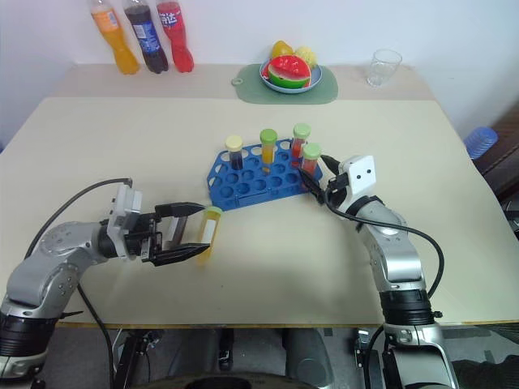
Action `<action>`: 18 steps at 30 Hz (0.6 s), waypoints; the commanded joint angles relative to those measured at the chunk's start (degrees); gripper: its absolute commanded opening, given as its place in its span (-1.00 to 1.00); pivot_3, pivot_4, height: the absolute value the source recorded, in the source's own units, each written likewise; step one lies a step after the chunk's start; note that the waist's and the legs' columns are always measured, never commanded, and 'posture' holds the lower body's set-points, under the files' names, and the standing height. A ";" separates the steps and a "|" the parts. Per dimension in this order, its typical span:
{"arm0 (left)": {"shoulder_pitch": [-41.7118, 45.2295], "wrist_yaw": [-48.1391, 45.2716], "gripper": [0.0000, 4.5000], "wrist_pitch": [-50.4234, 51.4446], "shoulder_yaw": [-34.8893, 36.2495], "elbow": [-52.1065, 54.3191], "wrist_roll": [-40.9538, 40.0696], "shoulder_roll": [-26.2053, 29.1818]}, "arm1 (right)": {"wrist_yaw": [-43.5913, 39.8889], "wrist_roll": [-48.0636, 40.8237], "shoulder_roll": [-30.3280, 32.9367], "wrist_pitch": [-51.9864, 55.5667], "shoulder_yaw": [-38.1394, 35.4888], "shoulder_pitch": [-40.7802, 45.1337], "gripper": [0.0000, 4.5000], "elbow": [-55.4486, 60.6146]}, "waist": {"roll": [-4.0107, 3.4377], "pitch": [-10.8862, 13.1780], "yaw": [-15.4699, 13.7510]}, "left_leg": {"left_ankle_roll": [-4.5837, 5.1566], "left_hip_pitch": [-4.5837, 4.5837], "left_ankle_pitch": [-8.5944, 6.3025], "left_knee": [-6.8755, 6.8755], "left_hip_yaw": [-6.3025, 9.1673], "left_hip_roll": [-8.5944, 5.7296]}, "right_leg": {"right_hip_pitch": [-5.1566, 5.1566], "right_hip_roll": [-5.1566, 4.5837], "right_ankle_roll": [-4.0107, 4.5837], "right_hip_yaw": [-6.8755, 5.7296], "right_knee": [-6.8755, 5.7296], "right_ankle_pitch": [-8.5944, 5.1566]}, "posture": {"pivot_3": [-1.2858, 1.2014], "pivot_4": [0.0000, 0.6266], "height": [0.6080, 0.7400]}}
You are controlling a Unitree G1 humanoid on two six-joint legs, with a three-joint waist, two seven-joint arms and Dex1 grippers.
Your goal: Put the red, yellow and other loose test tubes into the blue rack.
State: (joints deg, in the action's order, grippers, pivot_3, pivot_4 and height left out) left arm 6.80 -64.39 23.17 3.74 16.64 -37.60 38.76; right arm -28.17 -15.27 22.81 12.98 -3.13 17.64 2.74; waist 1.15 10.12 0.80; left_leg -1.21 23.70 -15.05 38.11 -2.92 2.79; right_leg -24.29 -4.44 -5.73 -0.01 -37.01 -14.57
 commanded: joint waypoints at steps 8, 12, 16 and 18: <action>0.46 15.71 1.00 14.71 11.18 8.47 -15.48 0.28 | -8.05 -1.56 10.45 1.51 -4.30 -8.40 0.93 11.09 | 0.02 0.00 -0.35 | 0.00 0.04 0.00 0.00 0.07 -0.04 | 0.03 -0.06 -0.17 -0.01 0.02 0.01 | 0.03 -0.52 1.00; 1.45 29.34 1.00 25.87 15.54 11.77 -22.05 3.13 | -13.16 -5.41 14.88 3.78 -6.81 -13.95 0.93 16.49 | 0.03 0.01 0.03 | 0.01 0.01 0.00 0.00 0.10 -0.04 | 0.06 -0.06 -0.17 -0.01 0.01 0.01 | 0.03 -0.52 1.00; 7.20 44.12 1.00 42.95 17.19 8.96 -36.91 11.79 | -16.39 -8.01 17.18 5.79 -6.56 -15.32 0.93 20.09 | 0.17 0.10 0.17 | 0.01 -0.14 0.00 -0.01 0.12 0.01 | 0.14 0.02 -0.16 0.00 -0.04 0.00 | 0.03 -0.52 1.00; 12.62 48.90 1.00 53.00 13.11 3.40 -44.78 18.43 | -17.44 -7.87 17.51 5.94 -5.24 -15.05 0.93 20.62 | 0.23 0.13 0.05 | 0.00 -0.18 0.00 0.00 0.18 0.02 | 0.16 0.05 -0.14 0.00 -0.07 -0.01 | 0.03 -0.52 1.00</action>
State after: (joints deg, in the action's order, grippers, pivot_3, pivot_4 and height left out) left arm 17.23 -19.32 69.65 17.93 22.34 -75.84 54.84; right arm -44.63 -22.01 39.68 18.85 -8.54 2.23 21.14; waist 1.38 10.25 0.84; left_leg -1.21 23.49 -15.05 38.10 -2.74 2.80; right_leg -24.09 -4.39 -5.83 -0.01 -37.07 -14.61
